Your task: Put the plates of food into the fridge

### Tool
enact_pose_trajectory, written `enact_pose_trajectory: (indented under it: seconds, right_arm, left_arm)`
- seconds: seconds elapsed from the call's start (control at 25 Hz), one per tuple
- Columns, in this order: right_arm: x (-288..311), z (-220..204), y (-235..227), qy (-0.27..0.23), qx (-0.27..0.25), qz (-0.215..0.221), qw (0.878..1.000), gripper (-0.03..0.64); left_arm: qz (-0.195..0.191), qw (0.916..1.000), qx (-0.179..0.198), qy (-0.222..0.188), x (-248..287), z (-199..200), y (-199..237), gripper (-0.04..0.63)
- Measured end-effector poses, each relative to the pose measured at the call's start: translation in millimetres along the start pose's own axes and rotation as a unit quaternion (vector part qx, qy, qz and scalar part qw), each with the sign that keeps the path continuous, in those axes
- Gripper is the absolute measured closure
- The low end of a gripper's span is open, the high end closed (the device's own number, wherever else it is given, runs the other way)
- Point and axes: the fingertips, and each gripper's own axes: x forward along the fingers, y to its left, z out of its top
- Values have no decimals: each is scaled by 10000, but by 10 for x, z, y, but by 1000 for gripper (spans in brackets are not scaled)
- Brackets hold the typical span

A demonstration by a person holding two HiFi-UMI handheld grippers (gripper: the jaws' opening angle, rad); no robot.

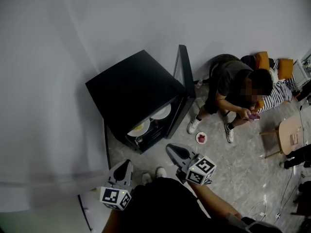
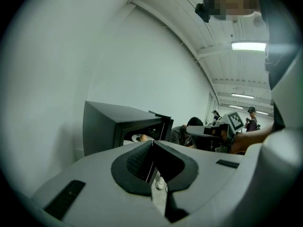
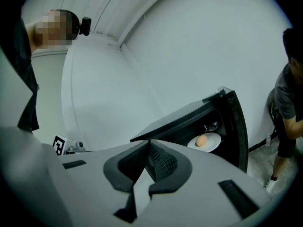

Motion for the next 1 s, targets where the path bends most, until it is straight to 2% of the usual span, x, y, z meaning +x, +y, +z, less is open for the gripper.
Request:
enact_pose_trajectory:
  seconds: [0.16, 0.32, 0.6, 0.76, 1.0]
  right_arm:
    - [-50, 116, 204, -136, -420, 135, 9989, 583]
    - [-86, 322, 446, -579, -888, 287, 9940, 583]
    - [-161, 426, 787, -685, -1473, 363, 9860, 581]
    - [-201, 392, 919, -646, -2047, 367, 9760, 581]
    - [-245, 223, 969, -422, -1979, 310, 9788, 581]
  left_arm:
    - [-52, 10000, 47, -37, -18, 17, -44, 572]
    - [-86, 9999, 46, -33, -50, 1, -59, 572]
    - [-127, 9999, 34, -69, -128, 29, -80, 571]
    - [-236, 9996, -89, -92, -157, -14, -88, 571]
    - [-343, 9994, -95, -31, -200, -100, -101, 571]
